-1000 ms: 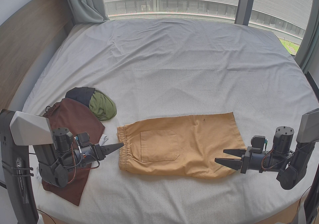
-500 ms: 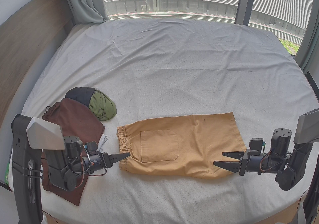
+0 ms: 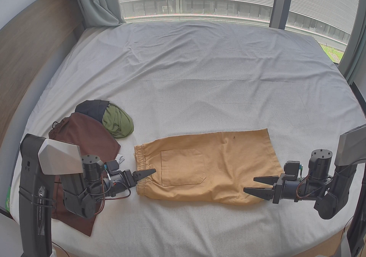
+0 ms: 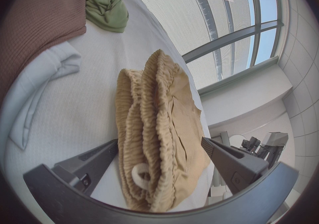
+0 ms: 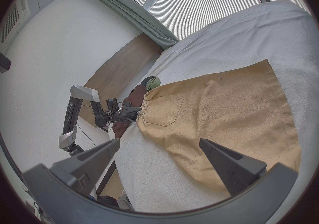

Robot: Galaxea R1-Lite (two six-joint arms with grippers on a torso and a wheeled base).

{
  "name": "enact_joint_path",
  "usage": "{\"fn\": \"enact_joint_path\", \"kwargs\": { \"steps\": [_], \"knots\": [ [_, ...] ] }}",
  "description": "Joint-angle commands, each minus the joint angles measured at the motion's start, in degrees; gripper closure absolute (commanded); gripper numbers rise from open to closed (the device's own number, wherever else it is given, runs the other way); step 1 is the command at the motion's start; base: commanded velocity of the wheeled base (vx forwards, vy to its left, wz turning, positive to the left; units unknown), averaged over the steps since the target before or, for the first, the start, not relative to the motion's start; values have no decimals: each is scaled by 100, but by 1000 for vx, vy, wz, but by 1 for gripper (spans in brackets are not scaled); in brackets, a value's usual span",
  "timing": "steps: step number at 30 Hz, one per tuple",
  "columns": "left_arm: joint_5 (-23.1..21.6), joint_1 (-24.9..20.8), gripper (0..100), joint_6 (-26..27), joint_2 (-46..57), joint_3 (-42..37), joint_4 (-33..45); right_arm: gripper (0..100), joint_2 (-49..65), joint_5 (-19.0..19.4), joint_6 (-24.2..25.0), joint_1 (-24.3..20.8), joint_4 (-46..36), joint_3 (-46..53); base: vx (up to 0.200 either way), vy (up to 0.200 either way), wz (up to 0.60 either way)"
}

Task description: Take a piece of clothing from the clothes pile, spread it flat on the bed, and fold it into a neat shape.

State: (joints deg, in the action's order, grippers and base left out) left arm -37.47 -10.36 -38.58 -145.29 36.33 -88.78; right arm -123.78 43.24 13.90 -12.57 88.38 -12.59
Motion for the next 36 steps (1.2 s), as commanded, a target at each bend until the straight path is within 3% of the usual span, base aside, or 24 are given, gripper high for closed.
{"fn": "enact_joint_path", "kwargs": {
  "steps": [1, 6, 15, 16, 36],
  "knots": [
    [293, -159, 0, -26, -52, 173, 1, 0, -41, 0, -1, 0, 4, 2, 0, 0, 0],
    [583, -317, 0, -35, -52, 208, 1, 0, -41, 0, -1, -18, -5, 2, 0, 0, 0],
    [636, -326, 0, -35, -61, 208, 1, 0, -49, 0, -1, -18, -5, 2, 0, 0, 0],
    [654, -335, 100, -35, -61, 208, -7, 0, -49, 0, -1, -18, -5, 2, 0, 0, 0],
    [662, -133, 100, 149, 159, 164, -25, 0, -146, 9, -19, 26, 4, -6, 0, 0, 0]
  ]
}}
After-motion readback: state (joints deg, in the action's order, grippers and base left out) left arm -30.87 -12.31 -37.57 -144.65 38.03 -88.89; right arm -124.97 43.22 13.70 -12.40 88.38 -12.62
